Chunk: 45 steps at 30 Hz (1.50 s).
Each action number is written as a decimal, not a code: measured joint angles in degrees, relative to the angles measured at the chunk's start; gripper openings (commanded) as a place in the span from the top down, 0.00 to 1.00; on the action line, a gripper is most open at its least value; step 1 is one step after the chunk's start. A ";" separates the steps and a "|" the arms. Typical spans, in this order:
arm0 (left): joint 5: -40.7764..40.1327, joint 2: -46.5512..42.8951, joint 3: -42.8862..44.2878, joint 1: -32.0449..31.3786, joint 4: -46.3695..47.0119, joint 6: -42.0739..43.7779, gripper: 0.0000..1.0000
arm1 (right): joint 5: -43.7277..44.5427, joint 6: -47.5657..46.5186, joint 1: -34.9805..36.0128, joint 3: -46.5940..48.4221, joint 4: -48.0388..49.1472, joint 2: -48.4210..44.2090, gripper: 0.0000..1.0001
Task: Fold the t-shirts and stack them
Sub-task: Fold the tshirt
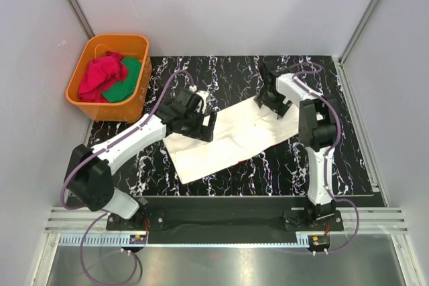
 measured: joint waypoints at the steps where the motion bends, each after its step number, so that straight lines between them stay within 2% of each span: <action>1: -0.52 -0.24 0.00 0.04 0.11 0.22 0.03 | -0.13 0.42 -0.22 0.00 -0.20 1.68 0.00; 4: -1.33 -1.09 0.35 0.02 0.09 0.66 0.03 | -0.61 1.16 -0.94 2.73 -1.92 5.44 0.00; 8: -1.77 -1.25 1.46 0.02 -0.11 1.49 0.03 | -0.72 -0.44 -1.27 11.58 -3.58 11.17 0.00; 11: -2.60 -1.25 2.78 0.02 -1.09 2.40 0.03 | -1.07 -4.04 -1.05 20.98 -7.39 16.52 0.00; 15: -3.61 -0.07 5.66 0.02 -2.89 4.02 0.02 | -1.99 -9.70 -0.61 38.38 -10.58 25.99 0.00; 18: -3.65 2.60 7.74 0.02 -3.15 4.90 0.02 | -4.50 -13.57 -0.22 49.66 -9.38 32.04 0.00; 20: -3.63 4.90 8.24 0.02 -3.13 5.11 0.02 | -6.01 -16.15 0.35 51.91 -5.18 33.55 0.00; 26: -3.63 14.82 11.58 0.02 -4.07 5.31 0.02 | -10.43 -23.17 4.42 52.24 6.47 34.80 0.00; 32: -5.18 20.59 14.25 0.22 -5.22 6.91 0.02 | -11.85 -26.29 7.50 47.34 8.33 29.40 0.00; 38: -7.89 21.40 12.13 0.76 -5.75 7.65 0.03 | -12.76 -27.74 3.98 42.53 3.54 15.04 0.00; 45: -7.10 22.64 5.20 2.27 -3.96 5.01 0.05 | -12.83 -27.91 1.07 21.29 3.10 -9.77 0.00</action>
